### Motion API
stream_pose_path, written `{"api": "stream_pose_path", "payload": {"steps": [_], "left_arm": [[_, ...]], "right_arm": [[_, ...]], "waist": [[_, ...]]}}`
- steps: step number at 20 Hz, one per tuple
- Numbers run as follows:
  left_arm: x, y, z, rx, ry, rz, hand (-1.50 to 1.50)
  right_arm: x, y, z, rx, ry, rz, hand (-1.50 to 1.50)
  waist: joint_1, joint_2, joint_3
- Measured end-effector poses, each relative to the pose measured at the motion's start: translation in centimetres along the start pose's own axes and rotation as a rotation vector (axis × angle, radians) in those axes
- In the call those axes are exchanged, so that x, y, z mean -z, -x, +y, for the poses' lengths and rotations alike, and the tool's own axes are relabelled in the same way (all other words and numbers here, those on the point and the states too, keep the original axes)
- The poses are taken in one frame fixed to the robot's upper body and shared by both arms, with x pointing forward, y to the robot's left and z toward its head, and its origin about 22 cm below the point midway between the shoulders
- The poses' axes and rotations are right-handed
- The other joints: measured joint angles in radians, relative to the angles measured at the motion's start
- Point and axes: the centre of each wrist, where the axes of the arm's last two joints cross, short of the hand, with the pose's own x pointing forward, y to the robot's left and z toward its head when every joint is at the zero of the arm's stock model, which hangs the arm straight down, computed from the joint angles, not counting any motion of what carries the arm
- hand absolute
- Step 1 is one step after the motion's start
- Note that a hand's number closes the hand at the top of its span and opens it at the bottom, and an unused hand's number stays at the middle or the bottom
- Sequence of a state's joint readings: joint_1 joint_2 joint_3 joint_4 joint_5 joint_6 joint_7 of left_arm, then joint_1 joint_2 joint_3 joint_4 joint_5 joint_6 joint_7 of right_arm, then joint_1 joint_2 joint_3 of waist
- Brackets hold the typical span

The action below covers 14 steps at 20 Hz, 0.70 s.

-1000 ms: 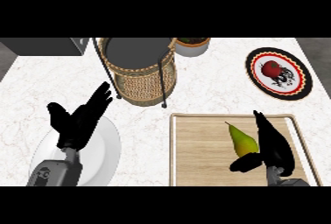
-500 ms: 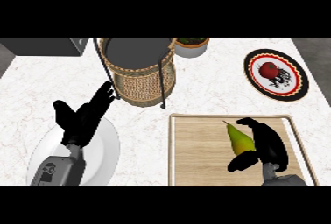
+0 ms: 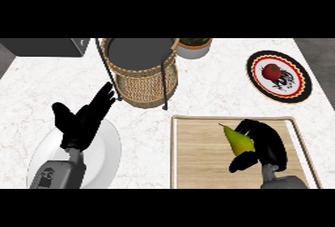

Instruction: Pick the pear from the tray and place it in the tiered basket

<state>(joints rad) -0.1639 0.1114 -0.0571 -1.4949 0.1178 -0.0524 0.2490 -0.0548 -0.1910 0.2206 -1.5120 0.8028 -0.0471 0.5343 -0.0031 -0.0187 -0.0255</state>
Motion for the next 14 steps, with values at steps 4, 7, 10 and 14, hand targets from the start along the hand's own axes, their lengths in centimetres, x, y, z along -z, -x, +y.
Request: {"api": "stream_pose_path", "payload": {"steps": [4, 7, 10, 14], "left_arm": [[0.3, 0.6, -0.1, 0.005, -0.008, -0.002, 0.0], [0.3, 0.4, -0.1, 0.001, -0.01, 0.006, 0.0], [0.4, 0.4, -0.4, 0.002, -0.005, 0.006, 0.0], [0.3, 0.3, -0.2, -0.001, 0.0, 0.004, 0.0]], "right_arm": [[-1.2, -0.9, 0.2, 0.004, 0.046, 0.002, 1.5], [-3.3, -3.3, 1.3, -0.065, 0.095, 0.063, 1.5], [-5.8, -5.3, 2.8, -0.117, 0.134, 0.129, 1.5], [-9.8, -9.2, 3.8, -0.053, 0.165, 0.089, 1.5]], "waist": [[-0.006, 0.003, 0.002], [-0.01, -0.002, -0.005], [-0.01, -0.004, -0.006], [-0.003, 0.005, 0.013]]}}
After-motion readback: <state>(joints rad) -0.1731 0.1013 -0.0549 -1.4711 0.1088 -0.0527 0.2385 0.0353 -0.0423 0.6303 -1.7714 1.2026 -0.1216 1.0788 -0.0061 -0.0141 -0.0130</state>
